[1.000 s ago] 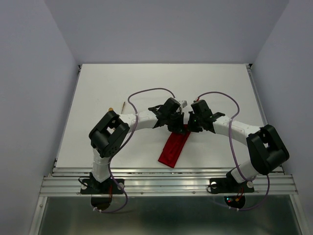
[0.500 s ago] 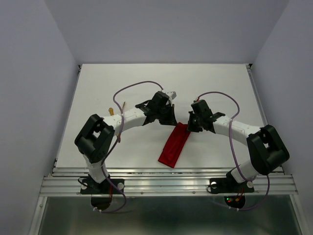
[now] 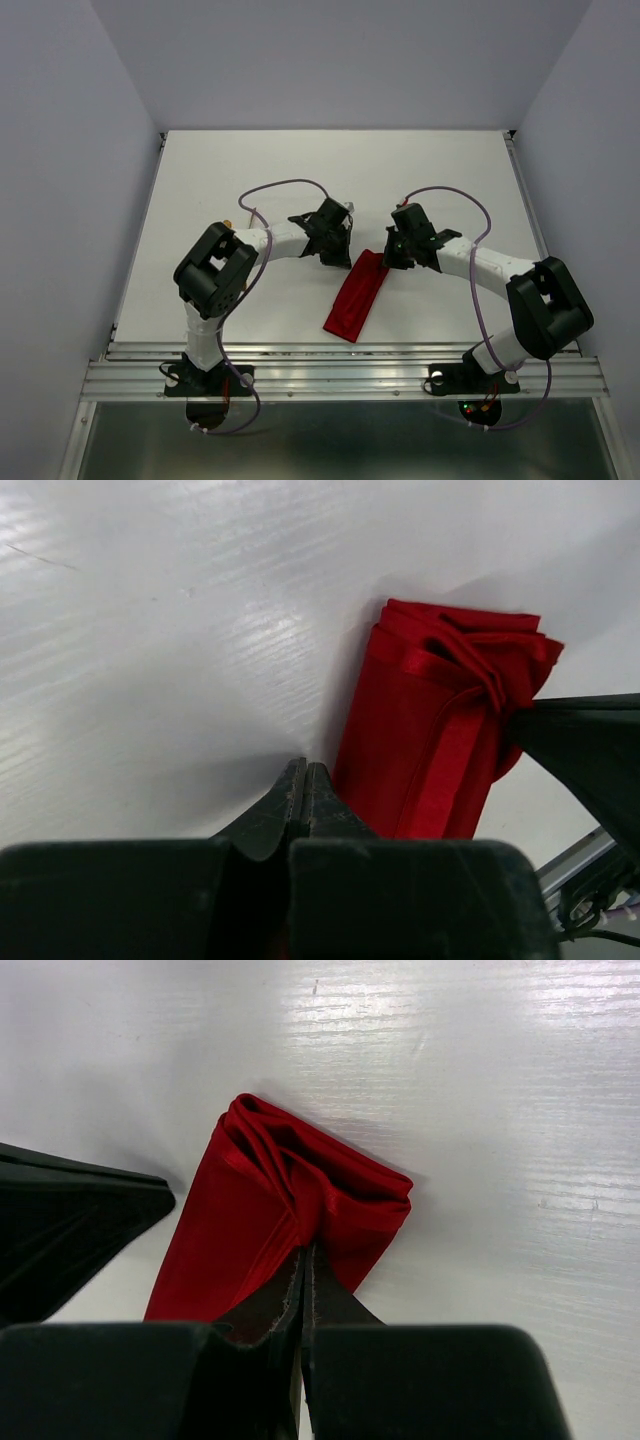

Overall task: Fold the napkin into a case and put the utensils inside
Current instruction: Stuff the top corner of the smaller-rectangle-folded napkin into the folded napkin.

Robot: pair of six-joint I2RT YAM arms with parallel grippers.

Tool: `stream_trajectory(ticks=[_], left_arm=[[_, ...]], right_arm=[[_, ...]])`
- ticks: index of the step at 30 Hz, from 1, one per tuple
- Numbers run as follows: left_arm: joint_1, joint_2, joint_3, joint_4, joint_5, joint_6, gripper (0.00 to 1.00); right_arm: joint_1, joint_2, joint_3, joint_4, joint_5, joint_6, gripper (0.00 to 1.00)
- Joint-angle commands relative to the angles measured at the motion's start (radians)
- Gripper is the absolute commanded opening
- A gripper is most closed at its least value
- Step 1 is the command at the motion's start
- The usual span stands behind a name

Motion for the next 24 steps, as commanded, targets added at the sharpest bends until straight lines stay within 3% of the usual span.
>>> stream_trajectory(ticks=[1,13,24], left_arm=[[-0.035,0.025,0.054,-0.026,0.037,0.016,0.0],[-0.078,0.027,0.098,-0.053,0.063,-0.002,0.0],[-0.078,-0.054,0.075,-0.097,-0.101,-0.013,0.0]], right_arm=[[-0.001,-0.026,0.031,0.018,0.0,-0.006,0.01],[-0.001,-0.024,0.034,0.018,0.002,0.0,0.01],[-0.001,-0.03,0.028,0.015,0.002,-0.003,0.01]])
